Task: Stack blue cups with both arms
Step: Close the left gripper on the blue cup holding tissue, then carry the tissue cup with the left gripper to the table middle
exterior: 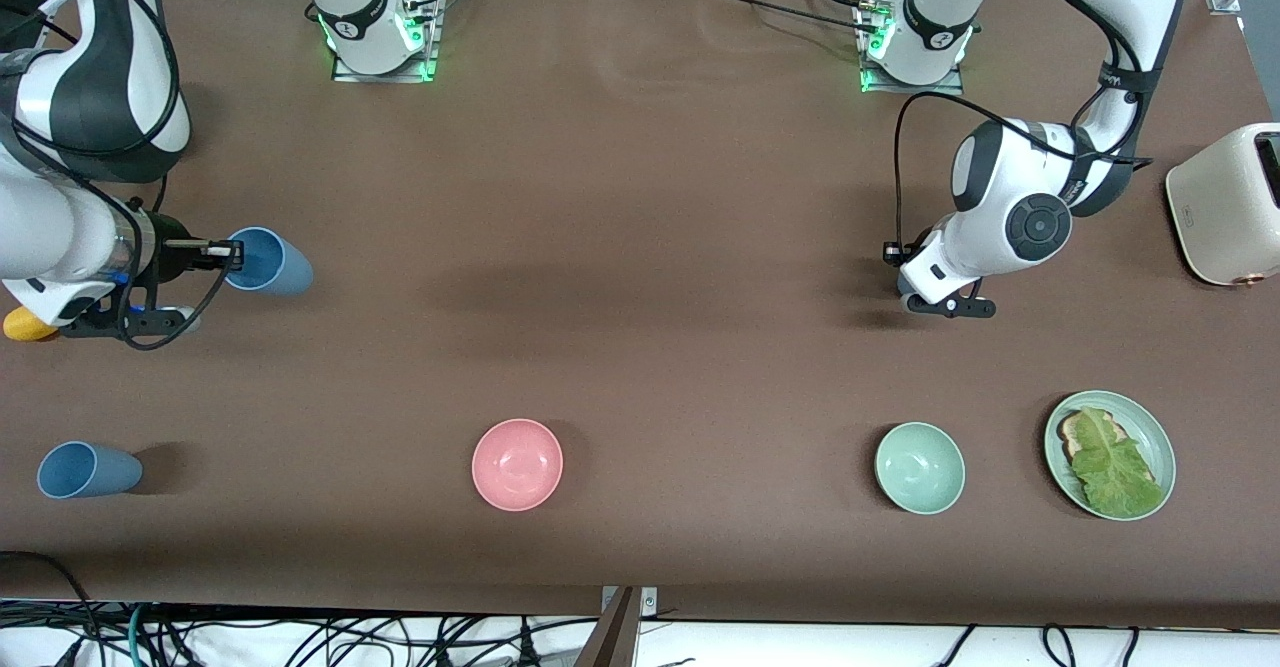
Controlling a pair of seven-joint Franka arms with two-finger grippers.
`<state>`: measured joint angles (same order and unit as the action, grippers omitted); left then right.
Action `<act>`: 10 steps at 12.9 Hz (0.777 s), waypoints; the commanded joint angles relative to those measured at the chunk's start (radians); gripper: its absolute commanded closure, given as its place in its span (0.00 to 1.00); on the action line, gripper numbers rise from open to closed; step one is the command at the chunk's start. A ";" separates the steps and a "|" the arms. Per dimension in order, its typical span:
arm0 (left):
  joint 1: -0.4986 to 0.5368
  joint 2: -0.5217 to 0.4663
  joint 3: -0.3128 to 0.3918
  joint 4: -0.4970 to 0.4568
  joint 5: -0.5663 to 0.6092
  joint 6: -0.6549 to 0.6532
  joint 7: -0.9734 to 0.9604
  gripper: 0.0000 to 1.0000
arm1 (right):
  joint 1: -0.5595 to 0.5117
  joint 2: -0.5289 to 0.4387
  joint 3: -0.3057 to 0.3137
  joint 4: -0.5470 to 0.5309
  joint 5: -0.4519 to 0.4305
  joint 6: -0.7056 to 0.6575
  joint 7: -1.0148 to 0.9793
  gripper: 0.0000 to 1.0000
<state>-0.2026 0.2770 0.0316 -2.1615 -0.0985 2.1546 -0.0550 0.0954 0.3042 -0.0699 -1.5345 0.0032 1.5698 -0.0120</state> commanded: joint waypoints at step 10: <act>-0.292 0.069 -0.131 0.293 -0.127 -0.185 -0.703 1.00 | 0.001 0.003 0.001 0.017 0.000 -0.024 0.006 1.00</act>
<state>-0.4080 0.2891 -0.1020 -1.9628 -0.2060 1.9982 -0.6087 0.0960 0.3053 -0.0700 -1.5345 0.0032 1.5666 -0.0119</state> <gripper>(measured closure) 0.991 0.947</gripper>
